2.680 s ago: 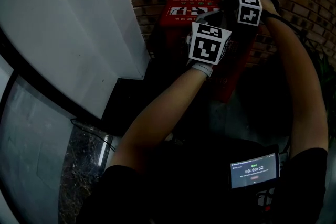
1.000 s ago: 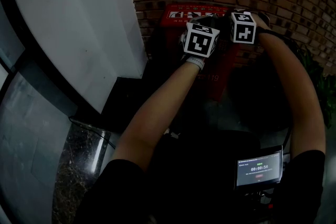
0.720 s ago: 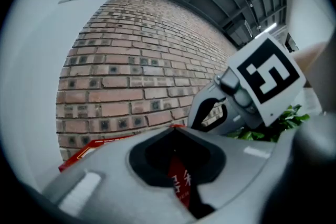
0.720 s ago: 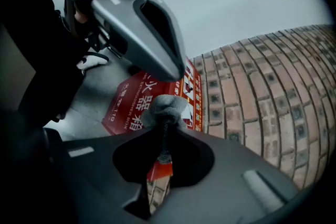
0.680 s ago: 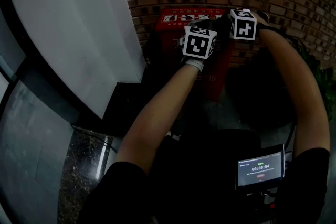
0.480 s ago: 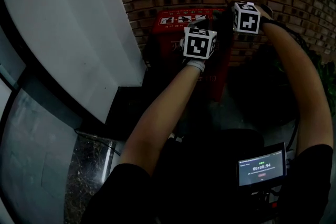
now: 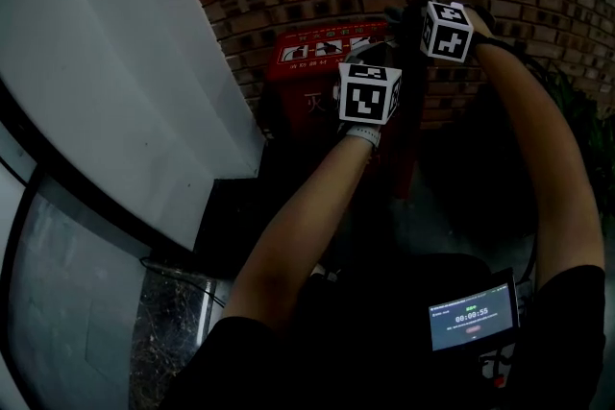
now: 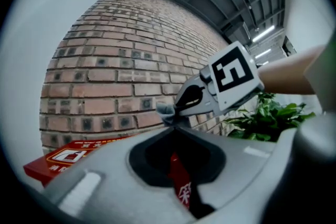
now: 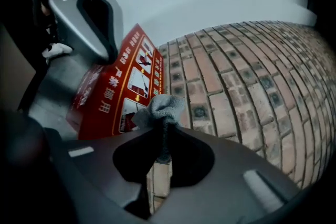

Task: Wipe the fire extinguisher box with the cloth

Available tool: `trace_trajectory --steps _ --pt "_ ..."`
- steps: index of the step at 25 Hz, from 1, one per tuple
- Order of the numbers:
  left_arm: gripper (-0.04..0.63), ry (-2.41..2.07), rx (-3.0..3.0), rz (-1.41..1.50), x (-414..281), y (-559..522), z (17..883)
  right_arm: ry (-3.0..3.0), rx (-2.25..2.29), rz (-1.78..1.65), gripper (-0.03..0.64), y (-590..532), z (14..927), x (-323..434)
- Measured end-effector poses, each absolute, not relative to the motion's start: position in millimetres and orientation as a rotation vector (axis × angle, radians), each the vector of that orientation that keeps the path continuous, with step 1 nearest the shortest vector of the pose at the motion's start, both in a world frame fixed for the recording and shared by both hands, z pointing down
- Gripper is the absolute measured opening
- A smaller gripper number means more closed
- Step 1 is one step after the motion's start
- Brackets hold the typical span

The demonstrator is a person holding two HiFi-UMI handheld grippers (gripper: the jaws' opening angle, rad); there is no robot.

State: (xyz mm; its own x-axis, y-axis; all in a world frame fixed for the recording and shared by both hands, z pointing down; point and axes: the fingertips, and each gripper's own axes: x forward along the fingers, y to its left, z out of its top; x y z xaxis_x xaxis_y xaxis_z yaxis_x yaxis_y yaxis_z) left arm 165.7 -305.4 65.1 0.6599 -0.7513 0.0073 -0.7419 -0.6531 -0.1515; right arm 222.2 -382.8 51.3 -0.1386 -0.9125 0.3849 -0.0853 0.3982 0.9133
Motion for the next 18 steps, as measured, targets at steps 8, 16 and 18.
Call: trace_trajectory --steps 8,16,18 --pt "0.000 1.234 -2.742 -0.101 164.7 -327.8 75.0 -1.531 0.904 -0.921 0.034 -432.6 66.2 204.1" --pt "0.000 1.228 -2.752 -0.085 167.4 -329.7 74.9 -1.473 0.862 -0.912 0.034 -467.9 87.2 209.3" --pt "0.000 1.222 -2.786 -0.061 167.7 -327.2 74.3 -1.475 0.845 -0.905 0.034 -468.6 91.6 208.4"
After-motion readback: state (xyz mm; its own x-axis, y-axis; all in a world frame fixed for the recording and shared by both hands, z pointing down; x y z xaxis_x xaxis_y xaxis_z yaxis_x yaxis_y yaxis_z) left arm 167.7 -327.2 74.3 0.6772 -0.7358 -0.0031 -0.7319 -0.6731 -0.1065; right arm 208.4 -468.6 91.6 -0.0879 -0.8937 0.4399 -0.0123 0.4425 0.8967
